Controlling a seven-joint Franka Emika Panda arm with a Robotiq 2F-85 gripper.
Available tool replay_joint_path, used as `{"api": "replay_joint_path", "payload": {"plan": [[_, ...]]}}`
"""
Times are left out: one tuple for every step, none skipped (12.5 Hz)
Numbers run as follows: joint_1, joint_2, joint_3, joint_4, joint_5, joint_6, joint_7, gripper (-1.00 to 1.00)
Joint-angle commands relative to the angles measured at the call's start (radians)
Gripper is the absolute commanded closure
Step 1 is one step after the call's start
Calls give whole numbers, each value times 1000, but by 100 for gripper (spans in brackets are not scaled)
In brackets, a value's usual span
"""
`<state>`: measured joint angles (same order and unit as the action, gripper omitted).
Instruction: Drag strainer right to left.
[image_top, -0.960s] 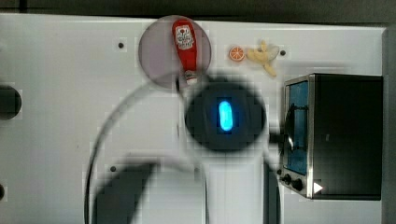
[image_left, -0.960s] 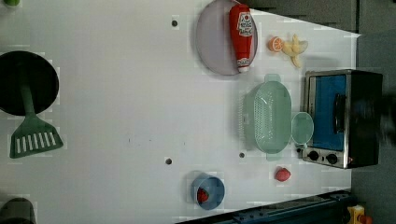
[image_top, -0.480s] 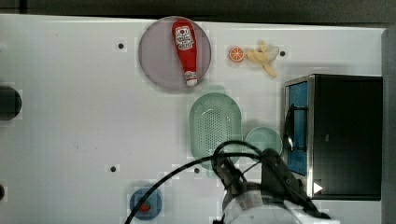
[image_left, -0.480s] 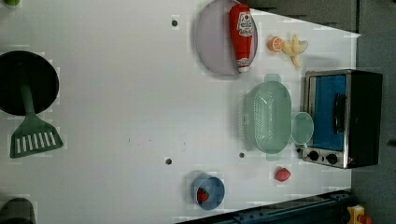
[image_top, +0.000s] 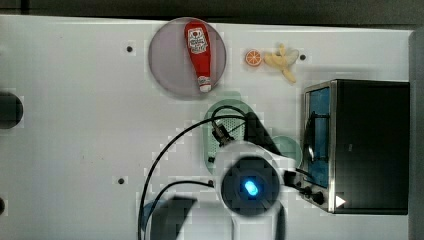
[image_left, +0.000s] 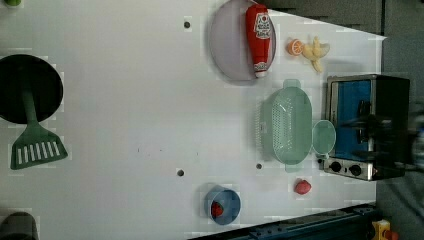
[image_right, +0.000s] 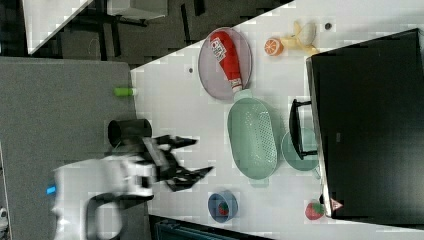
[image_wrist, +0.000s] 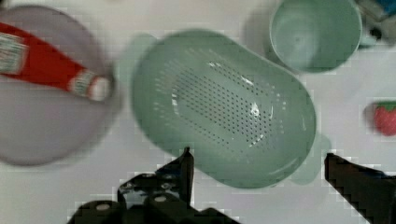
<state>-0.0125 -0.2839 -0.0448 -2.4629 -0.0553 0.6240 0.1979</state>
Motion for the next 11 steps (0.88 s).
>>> {"api": "replay_joint_path", "payload": {"plan": [[5,112,14,-56,-5,121,290,-100],[6,174,26,-43,-5,173,338,-100],[7,235,37,-29,-5,224,375,-100],[7,292,46,-21,-5,271,412,-100],[7,346,51,-19,-5,325,451,-100],[8,397,54,-20,-5,388,489,-100],[11,445,56,-20,-5,455,519,-100],[15,491,56,-20,-5,513,536,-100],[17,531,56,-20,-5,558,548,-100],[19,565,56,-20,-4,592,554,-100],[20,595,57,-20,-4,618,557,-100]]}}
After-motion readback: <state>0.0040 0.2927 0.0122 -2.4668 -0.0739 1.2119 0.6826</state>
